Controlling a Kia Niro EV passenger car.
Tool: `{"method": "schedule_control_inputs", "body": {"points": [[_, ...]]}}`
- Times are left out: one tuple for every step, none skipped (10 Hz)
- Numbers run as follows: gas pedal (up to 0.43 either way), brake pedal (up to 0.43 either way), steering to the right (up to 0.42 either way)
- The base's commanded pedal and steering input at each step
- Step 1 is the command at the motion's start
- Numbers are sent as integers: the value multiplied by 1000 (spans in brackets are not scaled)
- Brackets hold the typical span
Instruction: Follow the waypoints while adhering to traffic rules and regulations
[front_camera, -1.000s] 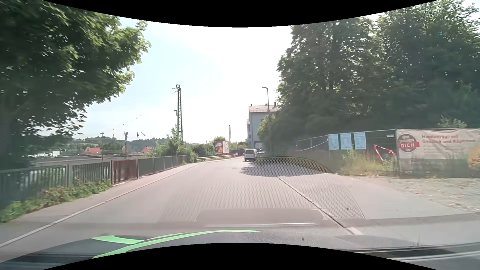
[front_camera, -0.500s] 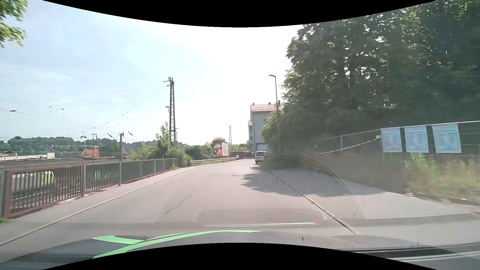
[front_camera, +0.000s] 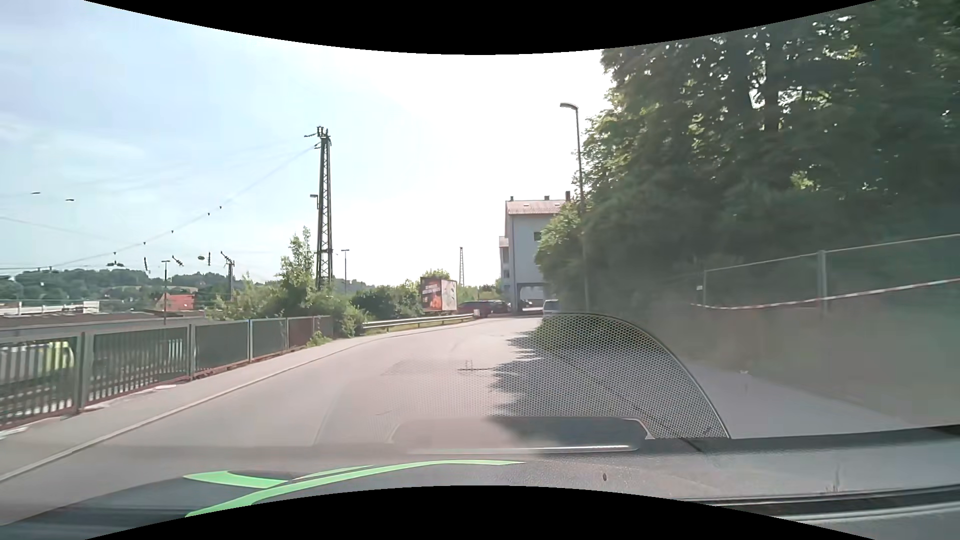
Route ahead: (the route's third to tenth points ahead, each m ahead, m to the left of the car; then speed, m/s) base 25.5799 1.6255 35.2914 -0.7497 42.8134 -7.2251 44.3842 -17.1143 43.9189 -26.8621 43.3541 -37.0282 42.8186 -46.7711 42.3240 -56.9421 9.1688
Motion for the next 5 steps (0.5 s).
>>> {"method": "schedule_control_inputs", "body": {"points": [[0,0,-3],[0,0,0],[0,0,2],[0,0,3],[0,0,3]]}}
